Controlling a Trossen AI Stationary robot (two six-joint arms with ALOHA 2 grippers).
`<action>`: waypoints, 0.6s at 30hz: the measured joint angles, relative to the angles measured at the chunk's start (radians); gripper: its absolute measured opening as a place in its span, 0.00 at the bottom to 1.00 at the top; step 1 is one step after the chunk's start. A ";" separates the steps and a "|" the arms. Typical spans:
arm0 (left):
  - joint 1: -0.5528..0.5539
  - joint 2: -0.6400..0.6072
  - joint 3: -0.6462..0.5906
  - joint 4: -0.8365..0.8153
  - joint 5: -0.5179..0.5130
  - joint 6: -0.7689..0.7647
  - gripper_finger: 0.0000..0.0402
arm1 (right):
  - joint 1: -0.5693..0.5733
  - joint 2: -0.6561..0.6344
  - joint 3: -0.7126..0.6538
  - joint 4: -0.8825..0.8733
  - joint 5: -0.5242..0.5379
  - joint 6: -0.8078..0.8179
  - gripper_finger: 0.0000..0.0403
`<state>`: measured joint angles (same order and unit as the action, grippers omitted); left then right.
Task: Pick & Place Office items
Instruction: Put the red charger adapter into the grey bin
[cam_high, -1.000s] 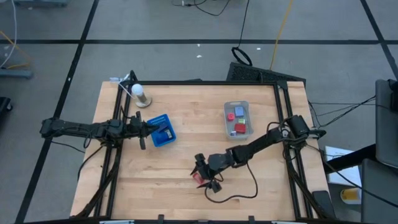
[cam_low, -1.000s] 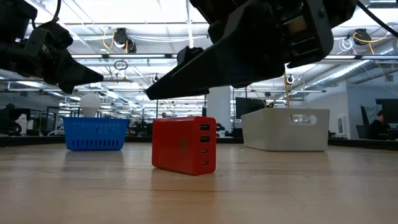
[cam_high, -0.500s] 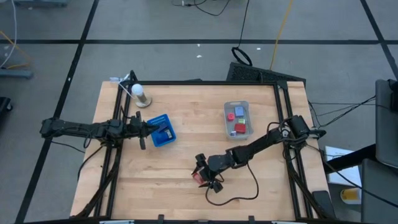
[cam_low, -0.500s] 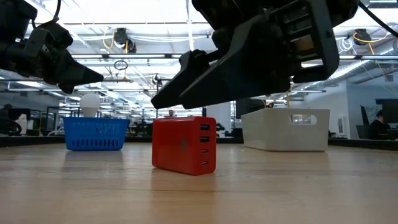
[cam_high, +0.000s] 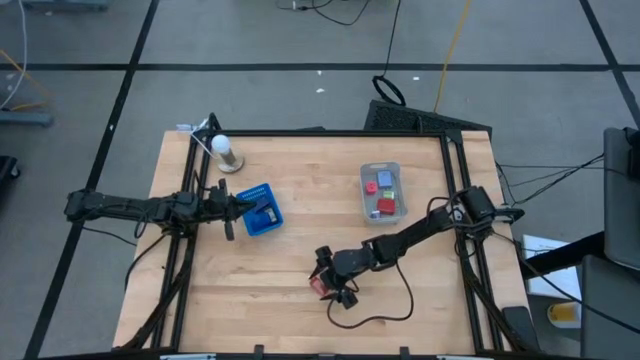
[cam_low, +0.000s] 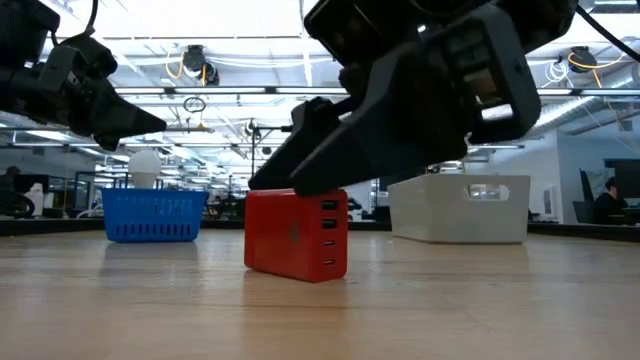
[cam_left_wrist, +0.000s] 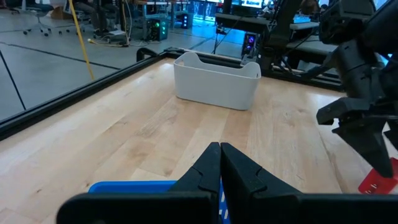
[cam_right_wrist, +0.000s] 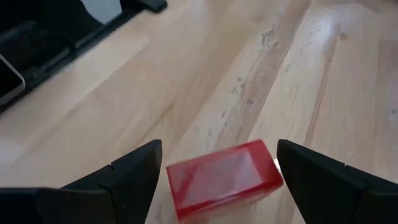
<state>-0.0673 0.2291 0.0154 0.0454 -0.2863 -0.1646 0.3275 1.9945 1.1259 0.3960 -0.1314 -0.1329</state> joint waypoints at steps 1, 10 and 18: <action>0.000 0.000 0.000 0.000 0.000 0.000 0.02 | 0.000 -0.001 0.000 -0.001 0.000 0.014 0.78; 0.000 0.000 0.000 0.001 0.000 0.000 0.02 | 0.000 0.000 0.000 -0.024 -0.002 0.009 0.77; 0.000 0.000 0.000 0.002 0.000 0.000 0.02 | 0.001 0.000 0.000 -0.015 -0.014 -0.038 0.71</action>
<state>-0.0669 0.2291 0.0154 0.0471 -0.2863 -0.1646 0.3286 1.9945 1.1263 0.3808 -0.1452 -0.1704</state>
